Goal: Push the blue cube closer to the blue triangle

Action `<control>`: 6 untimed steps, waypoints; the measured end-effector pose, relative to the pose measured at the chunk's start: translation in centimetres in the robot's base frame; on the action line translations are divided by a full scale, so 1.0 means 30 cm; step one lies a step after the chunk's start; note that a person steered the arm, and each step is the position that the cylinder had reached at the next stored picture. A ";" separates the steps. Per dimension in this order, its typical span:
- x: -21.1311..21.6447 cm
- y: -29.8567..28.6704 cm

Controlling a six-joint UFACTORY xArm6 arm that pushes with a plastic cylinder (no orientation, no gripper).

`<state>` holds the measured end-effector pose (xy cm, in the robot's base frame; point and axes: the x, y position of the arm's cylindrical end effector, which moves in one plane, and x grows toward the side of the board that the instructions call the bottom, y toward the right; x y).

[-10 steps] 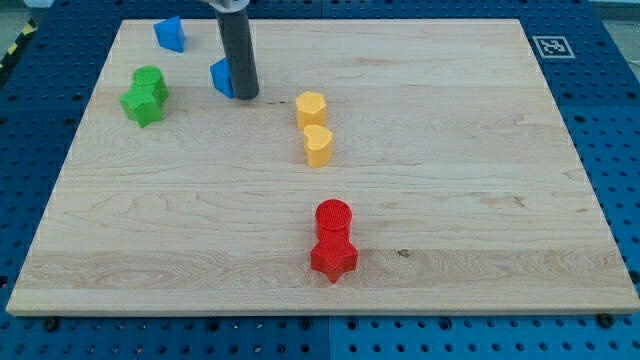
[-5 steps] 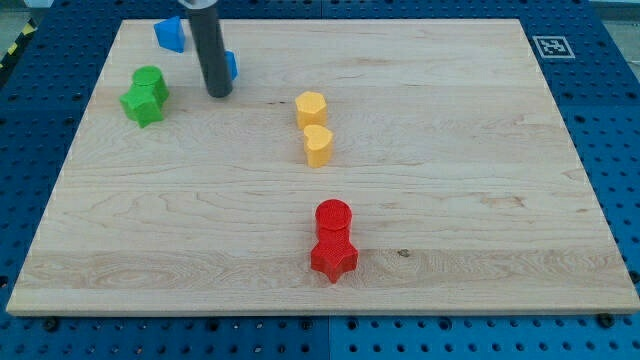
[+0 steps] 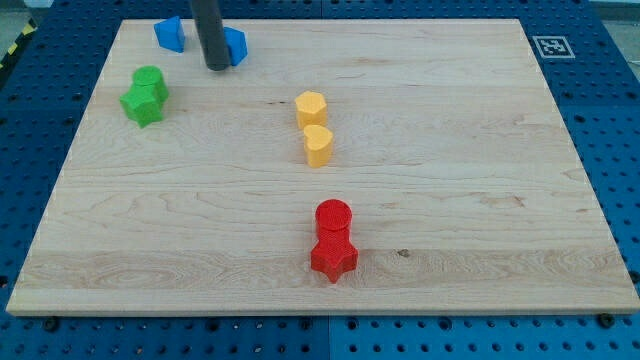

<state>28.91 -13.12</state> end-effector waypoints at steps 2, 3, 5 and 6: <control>-0.022 0.210; -0.079 0.210; -0.111 0.118; -0.111 0.074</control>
